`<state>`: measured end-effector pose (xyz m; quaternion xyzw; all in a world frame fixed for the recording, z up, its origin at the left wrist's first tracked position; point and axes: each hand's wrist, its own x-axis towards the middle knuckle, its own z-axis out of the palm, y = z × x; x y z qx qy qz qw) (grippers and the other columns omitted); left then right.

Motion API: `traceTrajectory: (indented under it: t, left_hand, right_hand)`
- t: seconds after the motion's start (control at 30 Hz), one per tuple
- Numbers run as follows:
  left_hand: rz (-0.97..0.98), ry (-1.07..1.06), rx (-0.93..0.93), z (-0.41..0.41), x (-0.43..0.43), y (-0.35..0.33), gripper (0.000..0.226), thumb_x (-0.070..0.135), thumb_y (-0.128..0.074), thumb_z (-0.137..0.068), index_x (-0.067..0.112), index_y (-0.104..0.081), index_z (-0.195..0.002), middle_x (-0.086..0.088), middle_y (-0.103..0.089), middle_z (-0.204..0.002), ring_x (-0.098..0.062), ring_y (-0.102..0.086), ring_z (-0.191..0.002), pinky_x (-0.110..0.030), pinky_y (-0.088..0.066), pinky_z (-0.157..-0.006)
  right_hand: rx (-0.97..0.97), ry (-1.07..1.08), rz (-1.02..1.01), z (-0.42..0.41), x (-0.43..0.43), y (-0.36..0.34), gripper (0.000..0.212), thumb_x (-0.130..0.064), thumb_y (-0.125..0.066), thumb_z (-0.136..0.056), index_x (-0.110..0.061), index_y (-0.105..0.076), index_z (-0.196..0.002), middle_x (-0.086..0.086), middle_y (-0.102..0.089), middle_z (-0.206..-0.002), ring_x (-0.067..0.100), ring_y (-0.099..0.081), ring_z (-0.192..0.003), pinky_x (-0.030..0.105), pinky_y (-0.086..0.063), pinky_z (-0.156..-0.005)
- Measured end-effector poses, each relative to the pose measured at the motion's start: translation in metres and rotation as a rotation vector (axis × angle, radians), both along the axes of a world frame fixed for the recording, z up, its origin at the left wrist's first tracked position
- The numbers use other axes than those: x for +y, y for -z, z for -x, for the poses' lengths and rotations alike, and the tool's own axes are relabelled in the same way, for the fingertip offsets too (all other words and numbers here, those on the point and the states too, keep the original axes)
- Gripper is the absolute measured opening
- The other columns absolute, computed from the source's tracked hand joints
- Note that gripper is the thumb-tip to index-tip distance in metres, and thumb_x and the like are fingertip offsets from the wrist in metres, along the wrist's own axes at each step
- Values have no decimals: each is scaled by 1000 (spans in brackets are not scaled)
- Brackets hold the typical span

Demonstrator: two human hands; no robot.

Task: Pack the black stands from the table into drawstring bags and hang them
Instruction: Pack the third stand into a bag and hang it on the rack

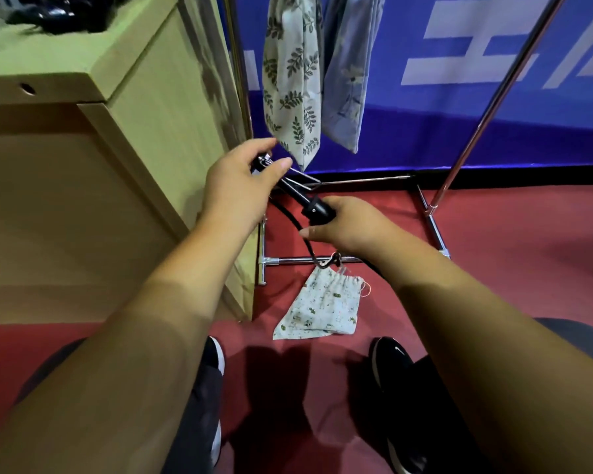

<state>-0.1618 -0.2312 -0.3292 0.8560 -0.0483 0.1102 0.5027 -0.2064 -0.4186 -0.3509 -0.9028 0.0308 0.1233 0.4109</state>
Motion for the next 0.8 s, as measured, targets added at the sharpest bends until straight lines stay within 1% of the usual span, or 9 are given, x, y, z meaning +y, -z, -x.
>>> traceTrajectory:
  t: [0.07,0.13,0.2,0.3,0.43,0.47,0.57,0.67,0.8]
  left_hand:
    - [18,-75,-17,0,-3,1,34,45,-77,-92,27,-76,-121,12,-77,-108,-4,-70,-99,-21,-53,-90]
    - [44,-108,-32,0,-4,1,27,46,-71,-97,28,-78,-116,15,-77,-102,1,-70,-95,-18,-52,-84]
    - [114,-74,-14,1,-4,0,26,43,-69,-99,27,-80,-117,17,-78,-104,4,-70,-100,-16,-52,-90]
    - [178,21,55,5,-6,2,27,39,-75,-97,26,-81,-120,17,-79,-108,6,-70,-105,-14,-51,-95]
    - [221,171,115,10,-11,8,28,45,-79,-89,32,-82,-114,8,-81,-105,-21,-75,-107,-44,-57,-105]
    - [237,204,122,11,-12,9,27,43,-79,-90,31,-81,-114,7,-81,-104,-21,-76,-106,-45,-57,-104]
    - [220,248,146,14,-13,10,26,43,-75,-94,32,-79,-117,16,-77,-103,-5,-69,-97,-37,-55,-100]
    - [259,284,221,15,-13,9,34,53,-74,-90,40,-76,-121,16,-75,-114,-12,-68,-109,-54,-52,-111]
    - [355,275,219,6,-12,8,41,44,-83,-80,34,-78,-119,7,-76,-124,-18,-69,-116,-60,-48,-113]
  right_hand:
    - [-13,-25,51,-1,1,-1,40,-40,-88,-85,-24,-69,-116,-3,-72,-101,18,-68,-94,32,-51,-85]
    - [-33,-41,118,0,4,-3,34,-39,-83,-89,-20,-64,-109,-2,-67,-94,18,-63,-85,30,-46,-70]
    - [-40,-20,132,3,8,-3,20,-30,-73,-91,-19,-61,-101,0,-63,-86,21,-61,-79,28,-41,-59]
    - [-17,43,50,7,11,1,7,-20,-64,-89,-19,-59,-94,1,-62,-78,21,-59,-67,28,-38,-53]
    - [-28,61,-64,11,13,-1,5,-12,-64,-85,-11,-60,-87,1,-52,-68,18,-47,-58,28,-36,-53]
    - [-37,61,-91,11,13,-4,7,-10,-65,-84,-13,-58,-83,0,-48,-66,15,-42,-56,28,-34,-51]
    - [-69,65,-127,11,11,-12,15,-11,-74,-84,-15,-61,-77,-2,-44,-63,9,-33,-48,24,-26,-44]
    - [-72,104,-194,9,9,-14,10,-15,-81,-84,-11,-72,-82,-5,-47,-59,7,-37,-45,22,-29,-44]
    - [-70,124,-206,6,7,-12,21,-29,-85,-83,-10,-75,-83,-7,-50,-58,9,-41,-48,26,-33,-49]
